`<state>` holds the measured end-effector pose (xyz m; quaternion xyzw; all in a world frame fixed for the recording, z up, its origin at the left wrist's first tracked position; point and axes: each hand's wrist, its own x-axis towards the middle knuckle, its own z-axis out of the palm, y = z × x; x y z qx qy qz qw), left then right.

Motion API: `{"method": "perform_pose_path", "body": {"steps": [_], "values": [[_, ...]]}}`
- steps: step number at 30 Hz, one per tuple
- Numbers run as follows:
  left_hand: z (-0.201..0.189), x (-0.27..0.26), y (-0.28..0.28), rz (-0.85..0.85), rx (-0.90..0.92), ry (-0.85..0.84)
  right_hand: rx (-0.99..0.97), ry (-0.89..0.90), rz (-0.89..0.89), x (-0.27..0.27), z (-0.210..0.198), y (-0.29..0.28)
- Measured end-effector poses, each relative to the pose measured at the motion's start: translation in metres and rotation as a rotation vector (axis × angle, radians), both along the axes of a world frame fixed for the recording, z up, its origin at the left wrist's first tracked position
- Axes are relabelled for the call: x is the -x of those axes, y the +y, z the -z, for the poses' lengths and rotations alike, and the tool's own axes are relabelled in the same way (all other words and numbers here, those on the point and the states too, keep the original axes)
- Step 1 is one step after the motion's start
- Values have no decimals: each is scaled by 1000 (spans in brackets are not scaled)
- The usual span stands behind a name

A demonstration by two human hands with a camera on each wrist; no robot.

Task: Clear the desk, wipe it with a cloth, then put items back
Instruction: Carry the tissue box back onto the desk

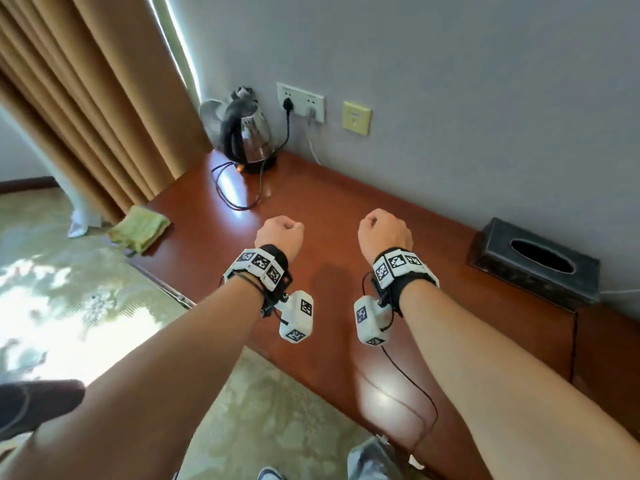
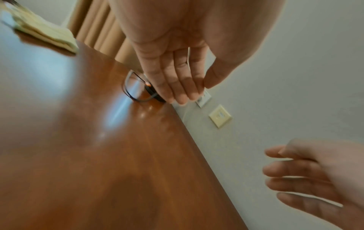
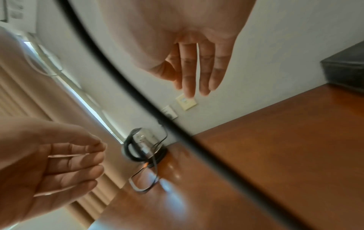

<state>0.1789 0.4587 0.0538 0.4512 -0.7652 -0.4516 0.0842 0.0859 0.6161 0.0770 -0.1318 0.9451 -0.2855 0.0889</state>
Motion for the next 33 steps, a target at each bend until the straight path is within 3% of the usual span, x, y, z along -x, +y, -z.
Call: {"method": "perform_pose_path", "body": {"steps": [6,15,25,33], "values": [[-24,-100,-98,-185,25,62,40,54,-137,-81,-26,-106],[-23,-170,-222,-403,-4,154,65,57,-291,-129,-26,-241],[13,-162,-357,-418,69,-47,-19,-131,-335,-100,26,-388],[41,-146,-432,-360,134,-159,-119,-221,-364,-92,56,-456]]}}
